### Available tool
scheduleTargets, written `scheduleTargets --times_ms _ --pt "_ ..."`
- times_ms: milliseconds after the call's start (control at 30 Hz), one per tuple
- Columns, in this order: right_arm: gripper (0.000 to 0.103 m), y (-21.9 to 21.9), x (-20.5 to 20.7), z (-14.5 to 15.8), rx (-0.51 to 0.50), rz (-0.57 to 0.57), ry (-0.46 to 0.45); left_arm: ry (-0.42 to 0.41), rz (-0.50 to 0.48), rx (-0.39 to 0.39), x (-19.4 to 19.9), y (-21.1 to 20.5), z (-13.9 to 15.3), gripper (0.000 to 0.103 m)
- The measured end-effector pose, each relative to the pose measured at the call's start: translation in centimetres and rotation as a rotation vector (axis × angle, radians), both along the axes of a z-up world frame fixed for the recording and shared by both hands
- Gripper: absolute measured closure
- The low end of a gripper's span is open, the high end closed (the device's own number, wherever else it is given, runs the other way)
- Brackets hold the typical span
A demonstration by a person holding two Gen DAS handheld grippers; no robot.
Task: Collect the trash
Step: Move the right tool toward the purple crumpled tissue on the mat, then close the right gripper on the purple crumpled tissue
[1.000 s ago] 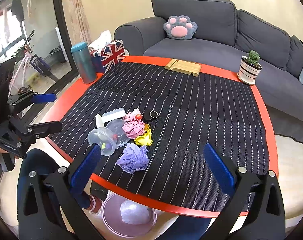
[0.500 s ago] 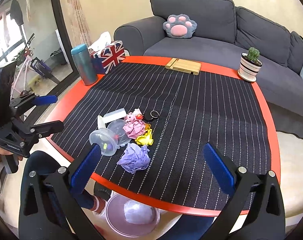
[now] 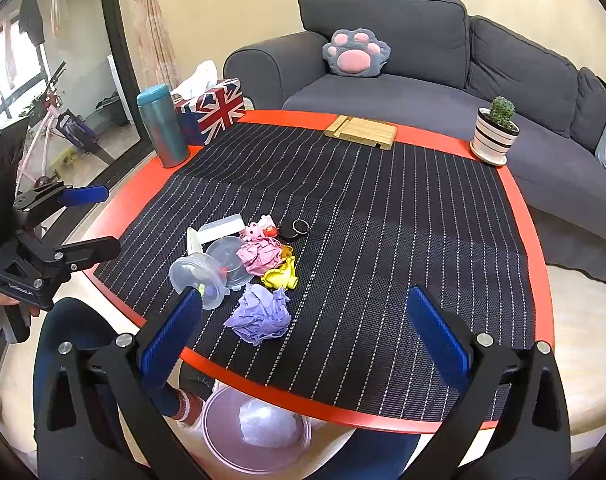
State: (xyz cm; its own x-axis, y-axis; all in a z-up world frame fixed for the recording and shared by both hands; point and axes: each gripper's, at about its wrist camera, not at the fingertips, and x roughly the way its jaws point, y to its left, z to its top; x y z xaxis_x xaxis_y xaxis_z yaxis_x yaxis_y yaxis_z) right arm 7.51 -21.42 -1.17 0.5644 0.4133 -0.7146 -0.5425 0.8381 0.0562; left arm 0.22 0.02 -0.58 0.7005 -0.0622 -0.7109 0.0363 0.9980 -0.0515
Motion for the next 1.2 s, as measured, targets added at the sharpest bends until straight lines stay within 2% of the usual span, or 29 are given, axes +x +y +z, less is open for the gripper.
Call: scheduleTargets --times_ms 433,600,1100,1167,1200 --pt "0.003 0.4 0.4 -0.8 -0.010 0.019 0.035 0.010 0.005 0.004 0.1 0.0 -0.5 0.006" --pt "0.003 1.7 0.9 -1.9 -0.066 0.052 0.052 0.020 0.014 -0.008 0.3 0.2 -0.7 0.006" --pt "0.003 5.1 3.0 -5.8 -0.138 0.156 0.164 0.061 0.012 -0.009 0.7 0.4 -1.7 0.006" --pt "0.007 5.5 3.2 -6.3 -0.143 0.168 0.182 0.064 0.012 -0.009 0.6 0.4 -1.9 0.006" --pt "0.017 5.7 3.2 -6.6 -0.152 0.179 0.195 0.067 0.011 -0.010 0.6 0.4 -1.9 0.006"
